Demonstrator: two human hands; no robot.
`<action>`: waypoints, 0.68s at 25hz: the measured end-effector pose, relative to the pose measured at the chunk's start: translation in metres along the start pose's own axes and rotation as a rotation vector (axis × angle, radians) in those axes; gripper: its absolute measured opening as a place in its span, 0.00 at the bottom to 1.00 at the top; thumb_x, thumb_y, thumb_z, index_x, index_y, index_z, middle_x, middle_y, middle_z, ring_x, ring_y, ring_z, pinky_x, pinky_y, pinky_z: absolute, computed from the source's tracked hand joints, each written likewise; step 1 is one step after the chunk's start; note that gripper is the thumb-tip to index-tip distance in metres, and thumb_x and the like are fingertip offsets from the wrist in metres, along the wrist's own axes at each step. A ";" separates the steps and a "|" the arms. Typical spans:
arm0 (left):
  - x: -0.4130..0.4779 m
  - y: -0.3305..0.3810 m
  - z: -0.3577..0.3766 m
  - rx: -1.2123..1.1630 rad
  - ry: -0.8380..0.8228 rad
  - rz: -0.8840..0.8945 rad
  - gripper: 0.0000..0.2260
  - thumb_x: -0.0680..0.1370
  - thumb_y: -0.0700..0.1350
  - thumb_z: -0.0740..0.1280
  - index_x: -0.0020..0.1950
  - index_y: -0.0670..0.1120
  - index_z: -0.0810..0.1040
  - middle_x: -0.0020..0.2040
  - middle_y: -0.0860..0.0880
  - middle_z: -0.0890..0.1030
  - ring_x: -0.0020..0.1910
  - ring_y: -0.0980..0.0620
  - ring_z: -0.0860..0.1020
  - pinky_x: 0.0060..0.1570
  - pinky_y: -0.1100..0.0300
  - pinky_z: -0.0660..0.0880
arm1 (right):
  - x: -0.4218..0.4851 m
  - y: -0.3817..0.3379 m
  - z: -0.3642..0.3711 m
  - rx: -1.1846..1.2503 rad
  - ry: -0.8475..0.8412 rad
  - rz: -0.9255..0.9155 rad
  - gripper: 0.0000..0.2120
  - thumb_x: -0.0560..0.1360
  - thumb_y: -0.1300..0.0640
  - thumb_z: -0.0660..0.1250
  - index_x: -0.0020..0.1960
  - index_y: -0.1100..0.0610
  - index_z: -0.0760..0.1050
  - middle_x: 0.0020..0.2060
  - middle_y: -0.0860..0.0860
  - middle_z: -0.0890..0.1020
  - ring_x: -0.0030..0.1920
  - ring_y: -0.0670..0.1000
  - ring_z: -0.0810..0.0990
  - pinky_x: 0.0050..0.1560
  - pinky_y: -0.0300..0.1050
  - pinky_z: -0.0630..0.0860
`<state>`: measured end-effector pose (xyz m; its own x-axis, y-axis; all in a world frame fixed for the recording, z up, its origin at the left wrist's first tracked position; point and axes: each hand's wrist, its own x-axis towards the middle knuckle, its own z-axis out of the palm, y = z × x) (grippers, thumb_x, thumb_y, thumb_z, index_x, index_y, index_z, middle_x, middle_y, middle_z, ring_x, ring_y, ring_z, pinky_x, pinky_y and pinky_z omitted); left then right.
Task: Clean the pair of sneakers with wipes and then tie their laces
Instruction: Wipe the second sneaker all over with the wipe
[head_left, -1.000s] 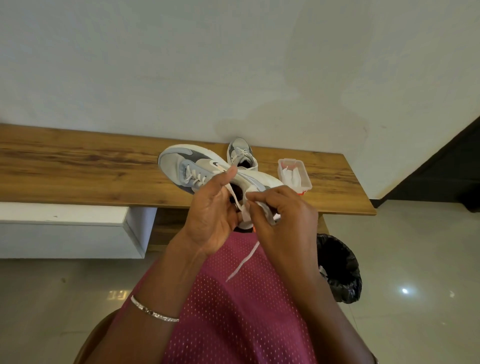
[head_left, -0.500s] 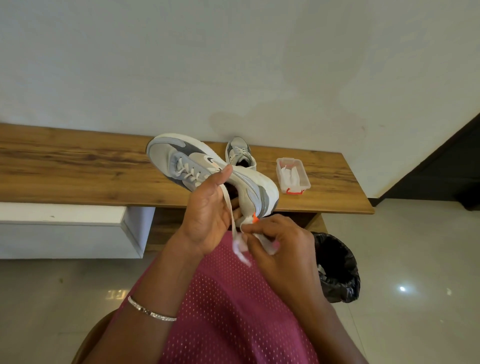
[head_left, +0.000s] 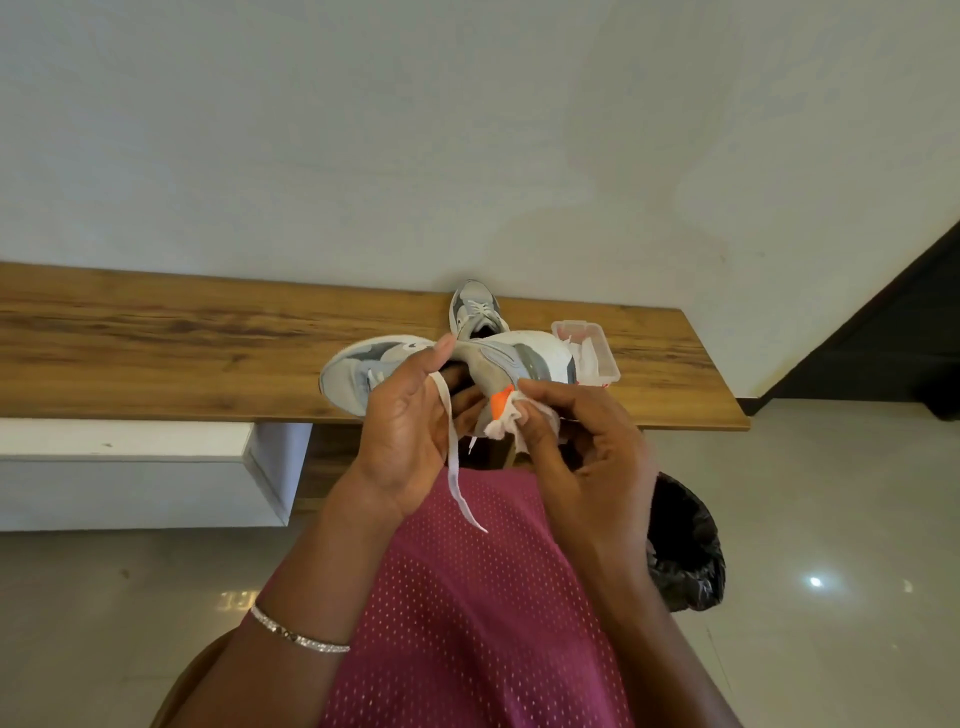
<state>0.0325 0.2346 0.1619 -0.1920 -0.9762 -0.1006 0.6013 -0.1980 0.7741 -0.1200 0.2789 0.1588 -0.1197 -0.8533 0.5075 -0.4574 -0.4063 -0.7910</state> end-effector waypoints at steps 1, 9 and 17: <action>0.000 -0.001 -0.001 0.008 -0.008 0.006 0.22 0.78 0.53 0.62 0.62 0.37 0.79 0.53 0.40 0.84 0.51 0.45 0.83 0.52 0.52 0.80 | -0.003 0.002 0.005 -0.013 0.014 -0.018 0.11 0.75 0.60 0.73 0.57 0.52 0.81 0.49 0.43 0.82 0.50 0.47 0.82 0.43 0.47 0.82; 0.007 -0.012 0.004 0.158 0.050 0.004 0.08 0.78 0.43 0.69 0.50 0.39 0.82 0.46 0.40 0.85 0.47 0.44 0.84 0.50 0.49 0.81 | 0.000 0.012 0.009 -0.251 0.175 -0.139 0.10 0.74 0.62 0.74 0.55 0.55 0.83 0.48 0.48 0.80 0.49 0.47 0.78 0.43 0.39 0.77; 0.004 -0.022 0.017 0.105 0.123 -0.002 0.06 0.79 0.37 0.64 0.51 0.37 0.79 0.41 0.42 0.82 0.39 0.51 0.82 0.38 0.57 0.81 | 0.024 0.016 0.016 -0.368 0.280 -0.146 0.07 0.75 0.58 0.73 0.53 0.55 0.82 0.45 0.47 0.80 0.46 0.45 0.72 0.41 0.44 0.73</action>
<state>0.0052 0.2370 0.1550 -0.0930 -0.9806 -0.1728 0.5154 -0.1959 0.8343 -0.1163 0.2465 0.1531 -0.2411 -0.6545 0.7166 -0.7623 -0.3292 -0.5572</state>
